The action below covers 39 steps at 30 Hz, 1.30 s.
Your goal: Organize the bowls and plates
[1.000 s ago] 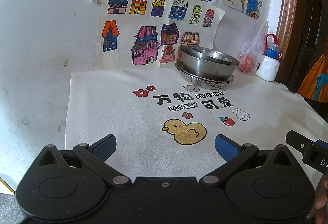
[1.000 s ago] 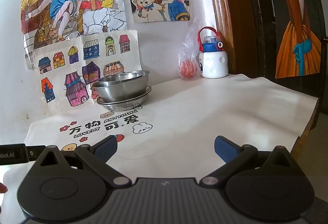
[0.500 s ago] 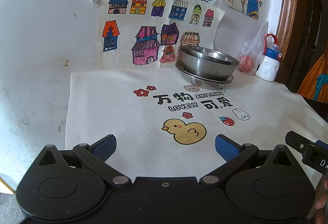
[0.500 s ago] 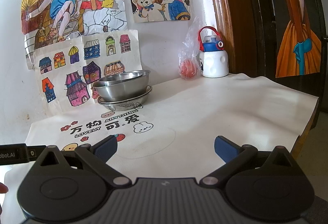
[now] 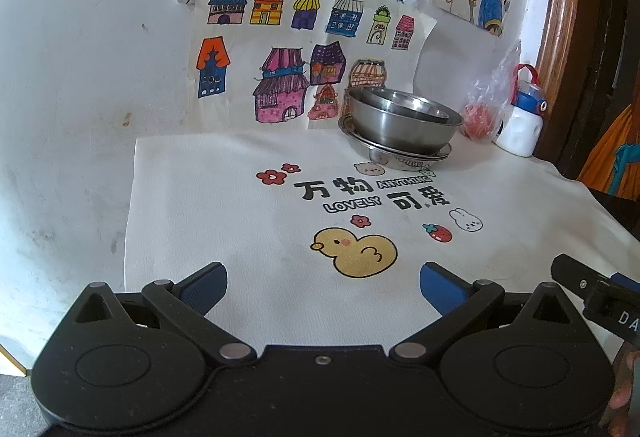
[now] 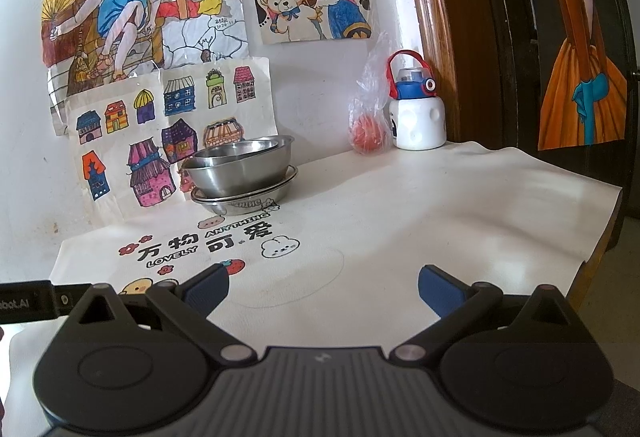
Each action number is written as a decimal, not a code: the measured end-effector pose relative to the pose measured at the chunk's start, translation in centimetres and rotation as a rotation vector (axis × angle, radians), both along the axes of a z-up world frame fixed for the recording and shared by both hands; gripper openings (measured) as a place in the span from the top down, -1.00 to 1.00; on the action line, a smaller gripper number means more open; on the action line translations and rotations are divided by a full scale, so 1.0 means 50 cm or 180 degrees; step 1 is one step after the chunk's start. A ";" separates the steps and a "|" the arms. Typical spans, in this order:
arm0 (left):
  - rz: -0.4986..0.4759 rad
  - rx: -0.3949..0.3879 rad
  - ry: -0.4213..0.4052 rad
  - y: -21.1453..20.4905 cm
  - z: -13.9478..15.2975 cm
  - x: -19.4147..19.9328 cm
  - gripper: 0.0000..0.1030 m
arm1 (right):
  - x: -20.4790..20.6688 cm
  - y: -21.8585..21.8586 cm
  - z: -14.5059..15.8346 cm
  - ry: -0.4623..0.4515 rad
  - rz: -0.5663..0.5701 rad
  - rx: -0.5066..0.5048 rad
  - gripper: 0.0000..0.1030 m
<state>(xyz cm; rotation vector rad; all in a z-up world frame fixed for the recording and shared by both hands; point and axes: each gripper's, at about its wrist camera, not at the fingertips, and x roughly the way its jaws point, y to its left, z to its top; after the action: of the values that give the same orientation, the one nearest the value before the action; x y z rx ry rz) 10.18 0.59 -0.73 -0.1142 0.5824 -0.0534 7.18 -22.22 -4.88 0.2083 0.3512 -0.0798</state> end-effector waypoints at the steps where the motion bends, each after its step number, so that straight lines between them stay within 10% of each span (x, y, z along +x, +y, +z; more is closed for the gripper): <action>1: -0.0008 0.0008 -0.0012 -0.002 0.000 -0.001 -0.98 | -0.001 0.001 0.000 0.0002 0.0001 0.0002 -1.00; 39: -0.0024 0.0058 0.0013 -0.010 -0.002 0.003 -0.98 | 0.010 0.008 -0.011 0.0048 0.0018 0.0026 -1.00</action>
<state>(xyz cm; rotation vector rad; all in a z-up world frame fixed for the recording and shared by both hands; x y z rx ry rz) 10.34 0.11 -0.85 -0.0944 0.5874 -0.0553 7.69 -21.82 -5.42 0.2148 0.3673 -0.0745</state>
